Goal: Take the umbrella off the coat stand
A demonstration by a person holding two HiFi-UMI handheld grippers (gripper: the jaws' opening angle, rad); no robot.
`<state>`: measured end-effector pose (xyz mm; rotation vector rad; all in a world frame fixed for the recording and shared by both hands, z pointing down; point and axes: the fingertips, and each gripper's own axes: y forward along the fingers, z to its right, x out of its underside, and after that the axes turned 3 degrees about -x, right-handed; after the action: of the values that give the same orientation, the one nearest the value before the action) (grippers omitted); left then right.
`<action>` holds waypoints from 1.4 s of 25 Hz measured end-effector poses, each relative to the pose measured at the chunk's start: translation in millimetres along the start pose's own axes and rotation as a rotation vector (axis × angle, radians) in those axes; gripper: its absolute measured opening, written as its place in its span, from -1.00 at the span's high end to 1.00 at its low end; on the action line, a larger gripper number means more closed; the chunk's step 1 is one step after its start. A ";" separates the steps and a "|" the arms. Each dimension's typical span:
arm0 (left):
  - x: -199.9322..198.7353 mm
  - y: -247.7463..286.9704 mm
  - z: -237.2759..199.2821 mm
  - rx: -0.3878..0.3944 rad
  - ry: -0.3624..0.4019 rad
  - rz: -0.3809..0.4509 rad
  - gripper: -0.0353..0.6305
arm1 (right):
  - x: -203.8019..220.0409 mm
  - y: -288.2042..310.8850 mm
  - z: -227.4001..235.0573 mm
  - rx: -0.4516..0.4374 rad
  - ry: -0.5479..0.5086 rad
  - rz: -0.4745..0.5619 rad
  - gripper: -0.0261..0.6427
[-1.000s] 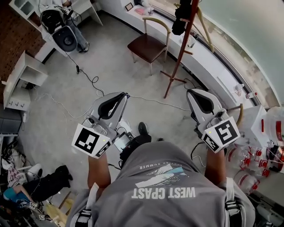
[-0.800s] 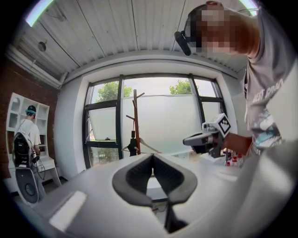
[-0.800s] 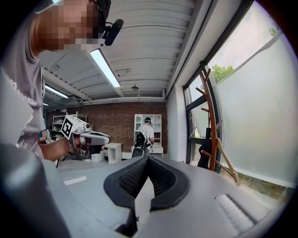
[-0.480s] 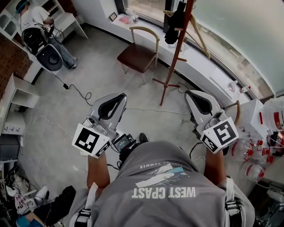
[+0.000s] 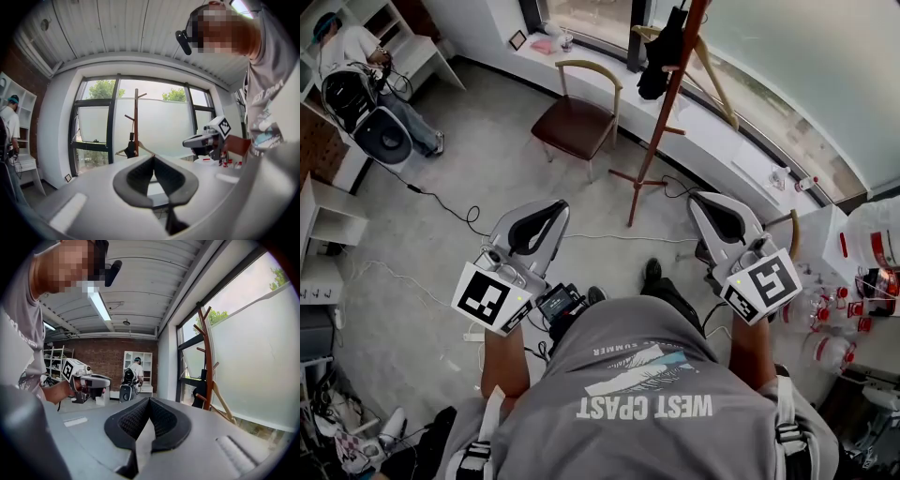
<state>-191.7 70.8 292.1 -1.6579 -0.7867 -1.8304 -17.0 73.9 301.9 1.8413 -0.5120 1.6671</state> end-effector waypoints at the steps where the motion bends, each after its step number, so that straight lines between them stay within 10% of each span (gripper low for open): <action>1: 1.0 3.5 -3.9 -0.011 0.002 -0.004 0.89 | -1.0 5.1 3.9 -0.008 0.002 0.005 0.92; 35: -12.2 172.3 -2.8 -0.252 0.020 -0.037 0.89 | -6.8 59.9 194.7 -0.270 -0.025 0.062 0.92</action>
<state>-66.9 -48.7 290.6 -1.7858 -0.6015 -2.0375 90.6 -99.1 298.7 1.6655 -0.7721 1.5319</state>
